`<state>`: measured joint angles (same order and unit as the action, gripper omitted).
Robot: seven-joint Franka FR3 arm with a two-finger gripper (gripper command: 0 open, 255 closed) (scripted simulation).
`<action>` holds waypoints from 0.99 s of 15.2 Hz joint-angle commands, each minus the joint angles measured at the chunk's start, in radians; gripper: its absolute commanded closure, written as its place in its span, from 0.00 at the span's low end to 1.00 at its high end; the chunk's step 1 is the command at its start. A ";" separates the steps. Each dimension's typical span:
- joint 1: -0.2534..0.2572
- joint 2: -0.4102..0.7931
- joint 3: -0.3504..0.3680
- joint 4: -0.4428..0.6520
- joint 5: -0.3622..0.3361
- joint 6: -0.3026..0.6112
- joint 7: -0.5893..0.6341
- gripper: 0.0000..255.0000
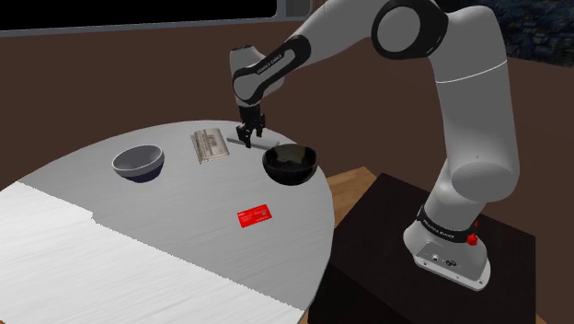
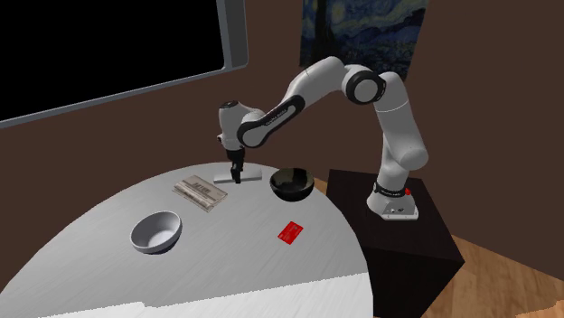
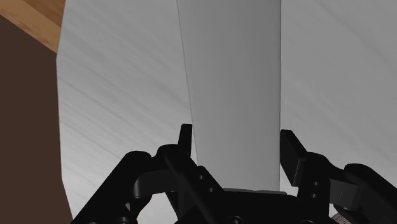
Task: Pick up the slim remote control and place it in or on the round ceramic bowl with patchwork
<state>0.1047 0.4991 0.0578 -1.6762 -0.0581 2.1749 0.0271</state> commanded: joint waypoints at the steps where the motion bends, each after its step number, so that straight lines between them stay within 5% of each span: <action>1: 0.000 -0.013 0.001 0.005 0.001 -0.018 -0.001 1.00; 15: -0.001 -0.085 0.004 0.090 0.009 -0.174 -0.008 1.00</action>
<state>0.1027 0.4170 0.0615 -1.5983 -0.0498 2.0152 0.0191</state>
